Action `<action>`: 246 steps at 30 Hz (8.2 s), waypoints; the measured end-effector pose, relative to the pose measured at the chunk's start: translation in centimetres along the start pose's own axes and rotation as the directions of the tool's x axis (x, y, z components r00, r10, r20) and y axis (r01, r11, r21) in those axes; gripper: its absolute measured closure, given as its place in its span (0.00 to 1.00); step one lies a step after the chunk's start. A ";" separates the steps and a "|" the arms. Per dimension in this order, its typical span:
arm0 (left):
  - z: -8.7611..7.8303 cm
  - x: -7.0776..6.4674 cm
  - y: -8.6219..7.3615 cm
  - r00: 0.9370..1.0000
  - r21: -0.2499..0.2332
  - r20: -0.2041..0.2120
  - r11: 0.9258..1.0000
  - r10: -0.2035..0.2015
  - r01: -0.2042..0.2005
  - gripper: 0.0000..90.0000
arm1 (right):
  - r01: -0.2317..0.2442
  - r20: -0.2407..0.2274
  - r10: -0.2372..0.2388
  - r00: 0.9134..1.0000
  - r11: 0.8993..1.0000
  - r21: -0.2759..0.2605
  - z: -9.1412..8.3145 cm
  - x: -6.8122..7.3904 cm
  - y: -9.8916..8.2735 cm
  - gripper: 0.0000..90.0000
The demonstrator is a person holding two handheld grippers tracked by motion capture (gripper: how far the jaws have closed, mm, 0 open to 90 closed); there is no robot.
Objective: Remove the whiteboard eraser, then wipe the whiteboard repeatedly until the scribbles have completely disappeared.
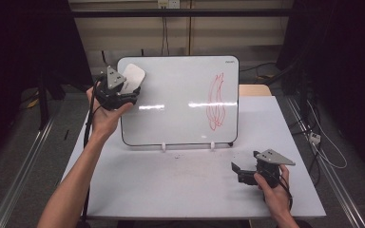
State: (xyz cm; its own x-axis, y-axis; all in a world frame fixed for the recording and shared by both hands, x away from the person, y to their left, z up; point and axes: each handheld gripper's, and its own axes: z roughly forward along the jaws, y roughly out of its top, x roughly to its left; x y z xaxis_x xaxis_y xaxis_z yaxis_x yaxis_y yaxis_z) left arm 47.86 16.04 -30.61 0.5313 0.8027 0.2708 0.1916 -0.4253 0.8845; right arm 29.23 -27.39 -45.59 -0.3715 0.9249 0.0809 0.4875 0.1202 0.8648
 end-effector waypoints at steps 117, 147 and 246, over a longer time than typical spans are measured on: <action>9.7 -15.8 8.0 0.977 -0.154 0.088 0.971 0.195 -0.180 0.35 | -0.008 -0.023 0.008 1.000 1.000 -0.003 0.0 -0.4 -0.1 0.05; 12.5 -18.7 8.6 0.949 -0.098 0.006 0.945 0.315 -0.313 0.35 | -0.012 -0.035 0.012 0.999 1.000 -0.005 -0.1 -0.5 -0.2 0.05; 13.2 -19.2 10.6 0.943 -0.042 0.006 0.942 0.333 -0.332 0.35 | -0.020 -0.041 0.019 0.999 1.000 -0.007 -0.1 -0.5 -0.3 0.05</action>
State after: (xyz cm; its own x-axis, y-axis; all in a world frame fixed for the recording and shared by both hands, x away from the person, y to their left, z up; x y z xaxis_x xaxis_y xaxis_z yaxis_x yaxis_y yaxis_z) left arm 50.57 -9.38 -31.45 0.5695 0.6132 0.5475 -0.0304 -0.6498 0.7595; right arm 29.18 -27.96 -45.79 -0.3937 0.9117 0.1177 0.4888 0.0992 0.8667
